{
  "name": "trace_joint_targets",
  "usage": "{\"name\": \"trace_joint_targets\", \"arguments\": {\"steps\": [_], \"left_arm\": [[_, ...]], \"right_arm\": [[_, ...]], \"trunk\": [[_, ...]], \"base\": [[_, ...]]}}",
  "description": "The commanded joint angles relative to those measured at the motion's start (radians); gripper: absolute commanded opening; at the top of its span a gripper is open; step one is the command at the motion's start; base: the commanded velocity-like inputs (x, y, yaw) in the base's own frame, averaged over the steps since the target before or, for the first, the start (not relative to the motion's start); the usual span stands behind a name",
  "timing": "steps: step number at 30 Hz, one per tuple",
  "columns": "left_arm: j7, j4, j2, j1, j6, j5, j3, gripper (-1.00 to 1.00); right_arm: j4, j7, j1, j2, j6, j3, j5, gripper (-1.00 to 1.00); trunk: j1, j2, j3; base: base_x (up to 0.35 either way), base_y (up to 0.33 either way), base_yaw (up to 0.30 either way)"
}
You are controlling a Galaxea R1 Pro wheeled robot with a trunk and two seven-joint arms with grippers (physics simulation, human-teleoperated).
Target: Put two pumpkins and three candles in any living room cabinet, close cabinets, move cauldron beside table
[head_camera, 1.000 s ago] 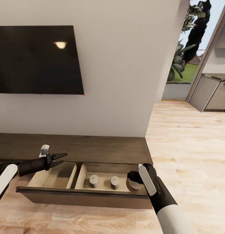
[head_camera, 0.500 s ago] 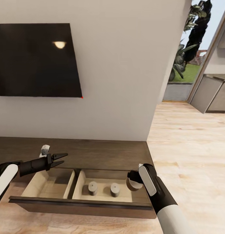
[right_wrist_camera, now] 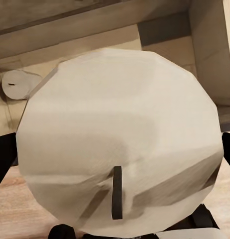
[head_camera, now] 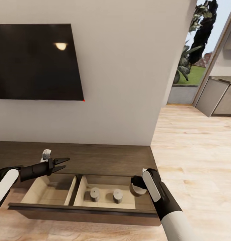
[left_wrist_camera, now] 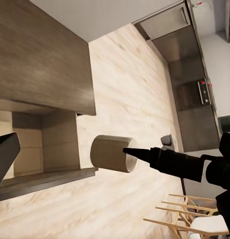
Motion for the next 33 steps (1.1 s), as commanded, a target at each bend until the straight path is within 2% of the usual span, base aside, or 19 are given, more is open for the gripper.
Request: {"name": "trace_joint_targets", "arguments": {"steps": [1,7,11,15,19,26,33], "left_arm": [[0.000,0.000,0.000,0.000,0.000,-0.001,0.000,1.00],[-0.001,0.000,0.001,0.000,0.001,0.000,0.002,1.00],[-0.001,0.000,0.001,0.000,0.001,0.001,0.002,1.00],[-0.002,0.001,0.001,0.000,0.001,0.001,0.003,1.00],[-0.002,0.001,0.001,0.000,0.002,0.001,0.003,1.00],[-0.003,0.000,0.001,0.000,0.003,0.001,0.003,1.00],[-0.003,0.001,0.000,0.000,0.003,0.001,0.002,1.00]], "right_arm": [[0.000,-0.001,0.000,0.000,0.001,0.000,0.004,-1.00],[0.000,0.004,0.001,-0.001,0.001,-0.008,0.003,-1.00],[0.000,0.008,0.003,-0.002,0.003,-0.037,0.003,-1.00],[0.000,0.010,0.005,-0.002,0.005,-0.044,0.003,-1.00],[0.000,0.012,0.011,-0.002,0.004,-0.044,0.012,-1.00],[0.013,0.012,0.014,-0.001,-0.054,-0.027,0.017,-1.00],[0.026,0.012,0.014,0.000,-0.062,-0.023,0.016,-1.00]], "trunk": [[0.000,0.000,0.000],[0.000,0.000,0.000],[0.015,-0.028,-0.013],[0.031,-0.056,-0.025],[0.046,-0.084,-0.038],[0.073,-0.133,-0.060],[0.100,-0.182,-0.081]], "base": [[0.079,-0.189,0.000],[0.042,-0.098,0.000],[0.004,-0.009,0.000],[0.000,-0.001,0.000],[0.000,0.000,0.000],[0.000,0.000,0.000],[0.000,0.000,0.000]]}}
